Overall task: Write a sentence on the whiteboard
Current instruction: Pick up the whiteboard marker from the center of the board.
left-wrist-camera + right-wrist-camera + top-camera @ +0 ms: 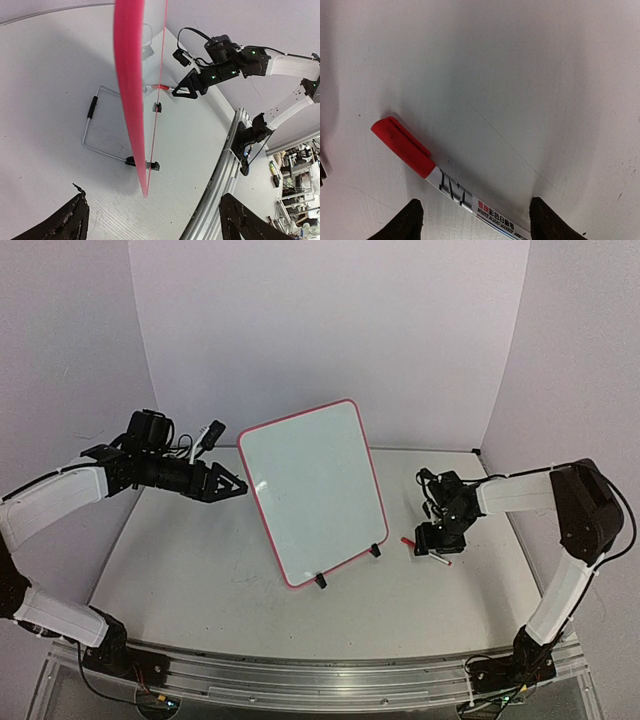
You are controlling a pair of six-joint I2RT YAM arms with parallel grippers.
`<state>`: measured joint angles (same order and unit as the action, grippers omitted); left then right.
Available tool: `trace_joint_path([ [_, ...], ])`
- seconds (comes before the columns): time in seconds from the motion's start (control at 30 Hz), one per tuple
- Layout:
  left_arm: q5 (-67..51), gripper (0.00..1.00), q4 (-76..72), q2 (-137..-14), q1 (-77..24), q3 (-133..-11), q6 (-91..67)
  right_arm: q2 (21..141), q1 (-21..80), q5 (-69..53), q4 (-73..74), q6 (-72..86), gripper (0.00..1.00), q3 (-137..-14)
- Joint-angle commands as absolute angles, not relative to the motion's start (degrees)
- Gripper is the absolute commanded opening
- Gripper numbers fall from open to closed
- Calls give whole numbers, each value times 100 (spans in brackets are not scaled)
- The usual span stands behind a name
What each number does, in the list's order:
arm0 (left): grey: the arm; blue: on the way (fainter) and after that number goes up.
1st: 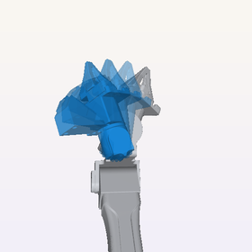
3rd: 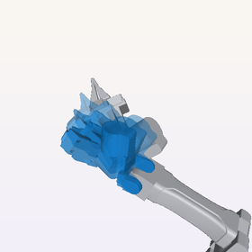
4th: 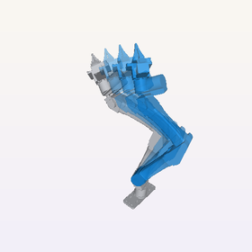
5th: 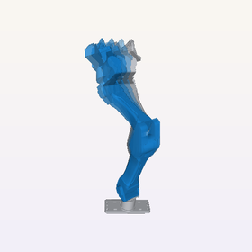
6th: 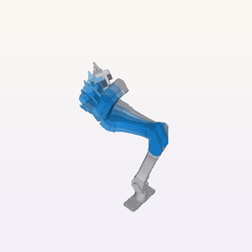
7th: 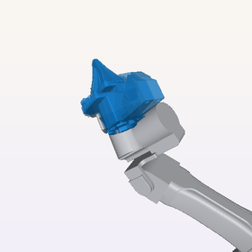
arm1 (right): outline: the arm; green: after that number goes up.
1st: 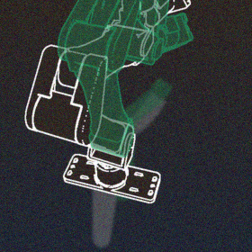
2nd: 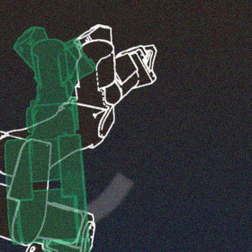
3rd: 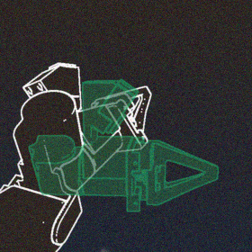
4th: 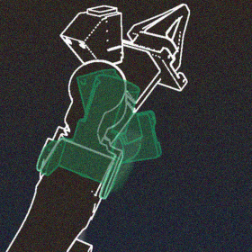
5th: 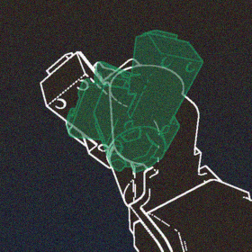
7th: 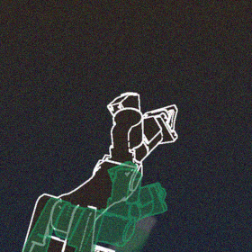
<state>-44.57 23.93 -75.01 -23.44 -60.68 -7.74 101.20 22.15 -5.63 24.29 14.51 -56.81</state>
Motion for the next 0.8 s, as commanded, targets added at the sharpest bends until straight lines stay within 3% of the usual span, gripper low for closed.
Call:
trace_joint_path([
  [0.0, -3214, 91, 2117, -6775, -2321, -5834, -946, 10356, 2183, -585, 2748, 1309, 62, -5906],
  [0.2, -1331, 94, 2917, -6381, -2120, -6300, -2078, 10728, 2191, -721, 3389, 1319, 43, -6200],
  [0.43, -1306, 94, 4568, -6590, -1890, -7314, -2377, 10634, 2205, -890, 3591, 1464, 19, -6276],
  [0.6, -1227, 94, 4543, -6000, -1891, -6709, -1959, 10176, 2223, -884, 3086, 1386, 2, -5949],
  [0.77, -1201, 94, 4071, -4954, -1890, -5969, -2222, 9319, 2325, -764, 2695, 1321, 0, -5562],
])
